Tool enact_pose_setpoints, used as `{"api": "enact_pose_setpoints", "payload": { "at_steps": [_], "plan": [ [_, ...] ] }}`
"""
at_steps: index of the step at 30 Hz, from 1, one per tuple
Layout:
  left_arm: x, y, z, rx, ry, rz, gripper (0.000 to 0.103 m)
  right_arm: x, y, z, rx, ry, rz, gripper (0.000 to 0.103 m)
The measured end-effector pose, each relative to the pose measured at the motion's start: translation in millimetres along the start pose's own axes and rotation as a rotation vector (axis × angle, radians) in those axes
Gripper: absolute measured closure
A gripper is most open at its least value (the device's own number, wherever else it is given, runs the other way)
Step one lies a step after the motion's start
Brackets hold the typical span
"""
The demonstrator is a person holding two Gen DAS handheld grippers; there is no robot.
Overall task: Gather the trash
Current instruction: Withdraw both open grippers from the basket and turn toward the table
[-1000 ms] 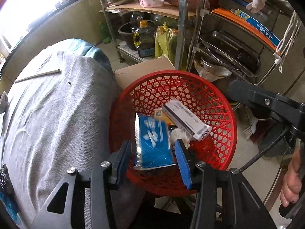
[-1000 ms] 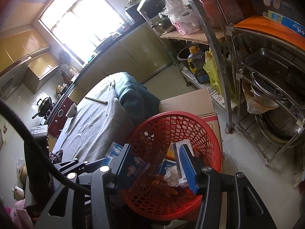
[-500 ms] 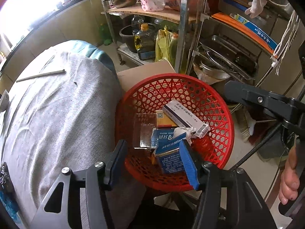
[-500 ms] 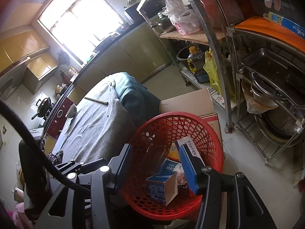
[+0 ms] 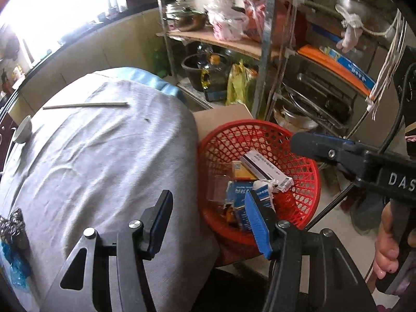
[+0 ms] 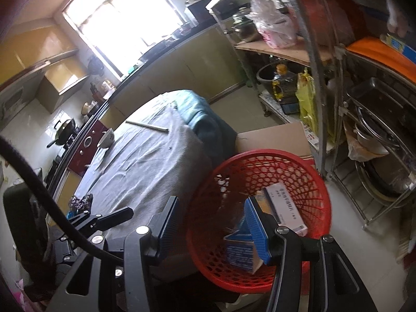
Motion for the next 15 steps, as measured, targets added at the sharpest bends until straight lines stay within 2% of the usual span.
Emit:
{"api": "enact_pose_setpoints", "payload": {
  "at_steps": [4,6,10,15],
  "plan": [
    [16.9,16.7,12.7,0.03,-0.024,-0.024,0.043,-2.8,23.7,11.0,0.042,0.007,-0.005,0.047],
    [27.0,26.9,21.5,0.052,-0.037,-0.042,0.036,-5.0,35.5,17.4,0.064,0.013,-0.004,0.047],
    [48.4,48.9,44.2,0.107,-0.063,-0.072,0.034,-6.2,57.6,29.2,0.115,0.021,-0.002,0.047],
    [80.3,88.8,91.2,0.202,-0.076,-0.153,0.033,-12.2,83.7,41.8,0.166,0.045,-0.003,0.047]
  ]
}}
Point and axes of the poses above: each gripper's, at about its wrist camera, not at the fingertips, and x roughly against the way its jaws point, y to its left, z to its underside, the point moved 9 cm from there along -x, roughly the way its jaws point, and after that the axes turned 15 degrees about -x, right-handed, at the moved point
